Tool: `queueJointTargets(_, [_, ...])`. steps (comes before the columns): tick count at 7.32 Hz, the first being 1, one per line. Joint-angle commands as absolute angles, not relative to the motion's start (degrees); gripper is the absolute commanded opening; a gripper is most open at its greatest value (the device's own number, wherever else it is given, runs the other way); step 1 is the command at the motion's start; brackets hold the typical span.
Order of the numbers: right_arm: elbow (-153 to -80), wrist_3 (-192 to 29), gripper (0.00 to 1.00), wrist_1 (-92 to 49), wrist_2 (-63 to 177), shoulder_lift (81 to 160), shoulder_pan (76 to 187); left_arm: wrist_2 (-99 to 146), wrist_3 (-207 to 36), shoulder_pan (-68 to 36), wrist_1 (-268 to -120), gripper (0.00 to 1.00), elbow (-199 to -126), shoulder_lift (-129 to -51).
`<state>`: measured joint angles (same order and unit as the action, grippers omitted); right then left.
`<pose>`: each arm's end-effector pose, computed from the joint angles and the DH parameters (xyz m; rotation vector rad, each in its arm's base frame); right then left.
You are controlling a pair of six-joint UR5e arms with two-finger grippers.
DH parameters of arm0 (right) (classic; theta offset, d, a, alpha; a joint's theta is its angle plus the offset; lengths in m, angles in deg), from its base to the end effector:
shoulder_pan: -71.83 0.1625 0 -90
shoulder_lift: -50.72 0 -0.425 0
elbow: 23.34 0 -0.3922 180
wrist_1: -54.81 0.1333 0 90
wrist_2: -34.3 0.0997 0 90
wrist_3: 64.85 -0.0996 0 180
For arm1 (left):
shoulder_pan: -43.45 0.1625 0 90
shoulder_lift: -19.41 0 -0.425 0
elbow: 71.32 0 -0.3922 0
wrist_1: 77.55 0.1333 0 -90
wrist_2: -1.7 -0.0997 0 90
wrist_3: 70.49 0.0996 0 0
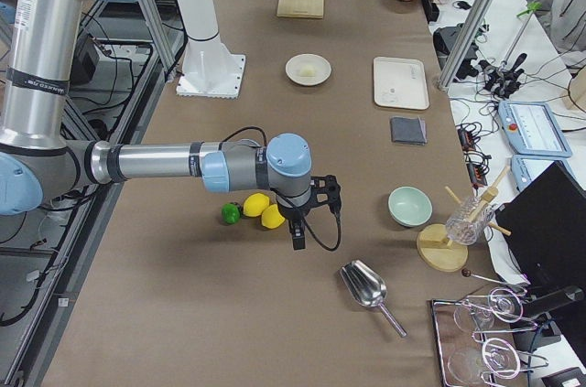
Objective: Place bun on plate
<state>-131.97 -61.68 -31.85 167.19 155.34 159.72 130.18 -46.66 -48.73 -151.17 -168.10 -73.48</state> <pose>0.0510 -0.3943 0.6059 0.1292 -0.7469 -0.1357 -0.0902 -0.4949 0.6102 0.0414 0.6820 0.3238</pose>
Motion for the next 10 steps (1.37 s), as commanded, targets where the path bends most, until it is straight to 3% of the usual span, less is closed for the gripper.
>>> queueJointTargets(1, [-131.97,-61.68,1.0,-31.85,167.19,155.31,159.72,130.29,-52.86,-48.83,-151.55,0.98,-166.52,-73.49])
queueJointTargets(4, [-131.97,-61.68,1.0,-31.85,167.1,155.22,159.72,130.46,-57.92,-48.83,-162.07,0.97,-166.24,-68.41])
queueJointTargets(10, [-131.53,-61.68,1.0,-31.76,167.1,155.22,159.72,130.2,-57.74,-48.74,-162.1,0.97,-166.95,-68.4])
